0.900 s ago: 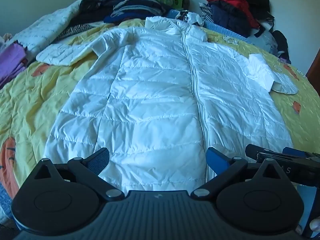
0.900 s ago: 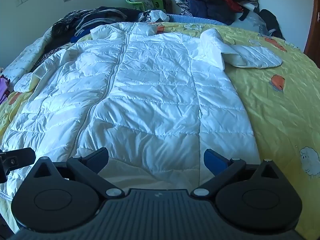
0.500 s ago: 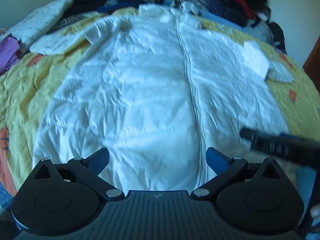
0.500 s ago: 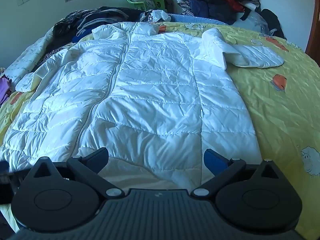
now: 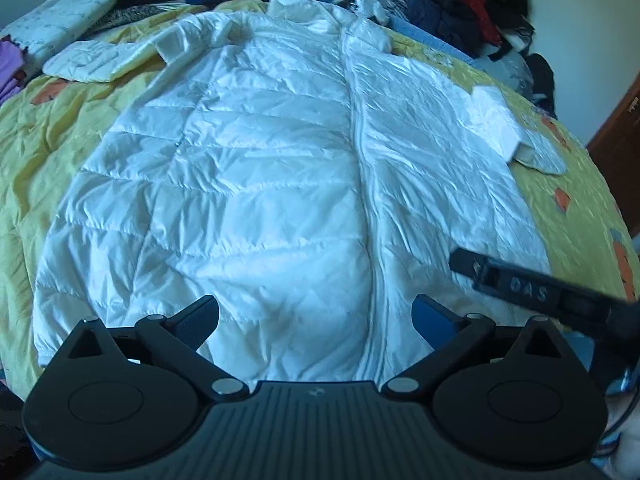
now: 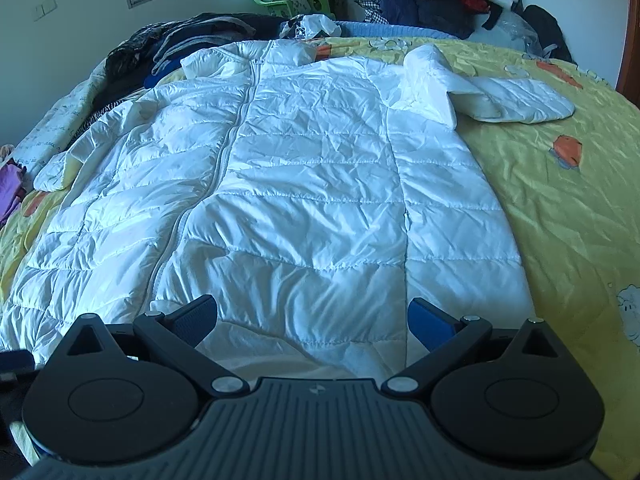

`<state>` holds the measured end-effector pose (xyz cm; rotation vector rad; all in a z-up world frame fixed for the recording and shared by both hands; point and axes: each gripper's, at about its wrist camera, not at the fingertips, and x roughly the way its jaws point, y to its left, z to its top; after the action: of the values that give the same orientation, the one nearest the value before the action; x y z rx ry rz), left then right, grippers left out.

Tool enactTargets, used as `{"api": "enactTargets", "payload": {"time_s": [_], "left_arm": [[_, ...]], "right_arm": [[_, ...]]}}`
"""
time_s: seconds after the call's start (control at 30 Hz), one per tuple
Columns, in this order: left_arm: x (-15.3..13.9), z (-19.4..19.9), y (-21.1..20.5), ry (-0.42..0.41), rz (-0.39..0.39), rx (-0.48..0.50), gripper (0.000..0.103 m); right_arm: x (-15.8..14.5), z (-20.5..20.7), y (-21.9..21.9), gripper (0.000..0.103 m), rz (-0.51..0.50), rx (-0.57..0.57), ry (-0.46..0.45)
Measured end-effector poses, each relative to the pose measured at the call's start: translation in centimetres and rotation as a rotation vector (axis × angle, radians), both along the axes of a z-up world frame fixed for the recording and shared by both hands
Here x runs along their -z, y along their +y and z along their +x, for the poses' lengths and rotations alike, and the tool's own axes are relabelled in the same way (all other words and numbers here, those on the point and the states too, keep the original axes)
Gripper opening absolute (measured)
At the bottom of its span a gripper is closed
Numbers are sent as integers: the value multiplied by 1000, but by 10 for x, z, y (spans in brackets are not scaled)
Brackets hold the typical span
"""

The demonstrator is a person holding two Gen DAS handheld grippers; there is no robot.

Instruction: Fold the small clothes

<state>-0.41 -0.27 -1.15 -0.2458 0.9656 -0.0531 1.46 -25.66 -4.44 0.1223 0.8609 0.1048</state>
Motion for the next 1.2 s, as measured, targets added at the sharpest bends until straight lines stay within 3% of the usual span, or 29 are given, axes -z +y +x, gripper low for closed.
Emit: {"api": "enactTargets", "payload": {"time_s": [0.57,1.2], "left_arm": [[2,20,0,23,29,-58,103],[-2,28,-12,13,62,-50,103]], "right_arm": [[8,6,-12,103,51,10,13],[13,12,-21,103,76,25,27]]}}
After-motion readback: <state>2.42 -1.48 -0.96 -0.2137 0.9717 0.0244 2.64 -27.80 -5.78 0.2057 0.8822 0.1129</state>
